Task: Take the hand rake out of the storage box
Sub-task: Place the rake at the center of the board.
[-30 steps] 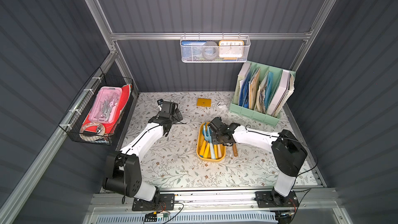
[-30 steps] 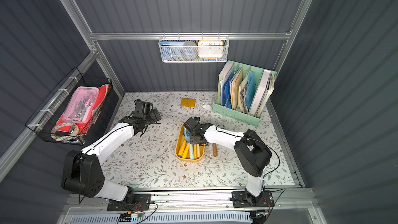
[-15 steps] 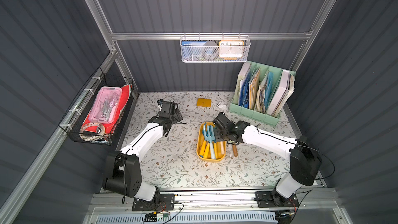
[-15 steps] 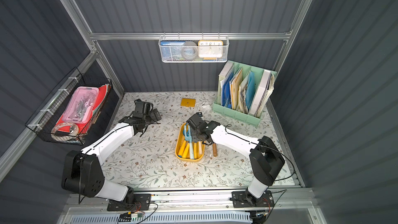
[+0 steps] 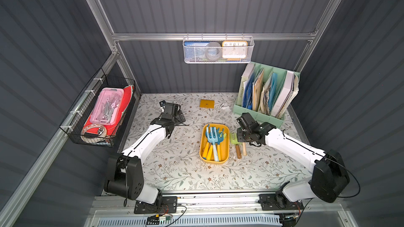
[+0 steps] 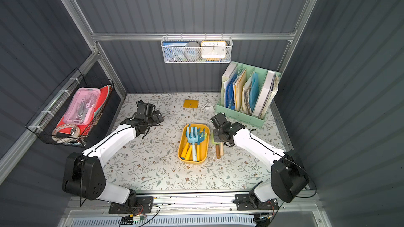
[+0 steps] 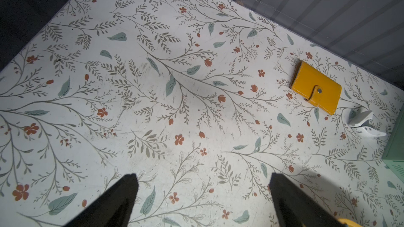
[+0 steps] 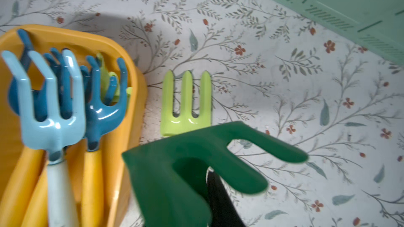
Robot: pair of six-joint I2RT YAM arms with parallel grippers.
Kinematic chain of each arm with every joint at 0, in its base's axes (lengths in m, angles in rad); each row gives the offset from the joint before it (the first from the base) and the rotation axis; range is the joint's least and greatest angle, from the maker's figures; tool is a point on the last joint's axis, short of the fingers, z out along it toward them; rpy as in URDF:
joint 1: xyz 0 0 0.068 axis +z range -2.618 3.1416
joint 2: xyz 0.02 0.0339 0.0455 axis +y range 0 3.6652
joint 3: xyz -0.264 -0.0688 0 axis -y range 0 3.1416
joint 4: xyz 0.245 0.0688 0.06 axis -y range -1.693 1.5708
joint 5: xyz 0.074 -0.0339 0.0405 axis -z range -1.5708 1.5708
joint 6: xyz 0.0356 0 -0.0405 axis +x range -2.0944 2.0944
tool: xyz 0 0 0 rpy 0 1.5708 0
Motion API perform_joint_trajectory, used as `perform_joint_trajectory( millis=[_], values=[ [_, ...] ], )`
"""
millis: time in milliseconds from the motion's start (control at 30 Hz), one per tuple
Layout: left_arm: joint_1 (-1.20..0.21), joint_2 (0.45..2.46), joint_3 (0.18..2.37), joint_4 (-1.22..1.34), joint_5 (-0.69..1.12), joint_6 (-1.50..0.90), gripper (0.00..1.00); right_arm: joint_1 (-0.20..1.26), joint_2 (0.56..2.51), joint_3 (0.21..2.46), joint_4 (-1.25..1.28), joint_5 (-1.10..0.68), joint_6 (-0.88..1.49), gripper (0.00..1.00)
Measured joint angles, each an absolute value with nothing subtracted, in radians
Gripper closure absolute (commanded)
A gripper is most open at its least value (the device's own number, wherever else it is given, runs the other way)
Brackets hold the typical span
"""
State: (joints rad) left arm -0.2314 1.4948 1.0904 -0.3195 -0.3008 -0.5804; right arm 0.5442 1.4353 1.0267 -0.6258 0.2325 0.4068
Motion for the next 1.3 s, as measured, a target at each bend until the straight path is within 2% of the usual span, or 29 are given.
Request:
perform_joint_trajectory(
  millis=[367, 767, 1300],
  values=[
    [-0.231, 1.509, 1.125, -0.340, -0.303, -0.577, 0.00, 0.437, 1.458, 0.922, -0.627, 0.235, 0.322, 0.88],
    [-0.231, 1.521, 1.131, -0.340, -0.303, -0.576, 0.00, 0.434, 1.590, 0.960, -0.619, 0.221, 0.295, 0.88],
    [-0.231, 1.525, 1.131, -0.340, -0.303, -0.576, 0.00, 0.434, 1.673, 1.000, -0.614, 0.189, 0.286, 0.87]
  ],
)
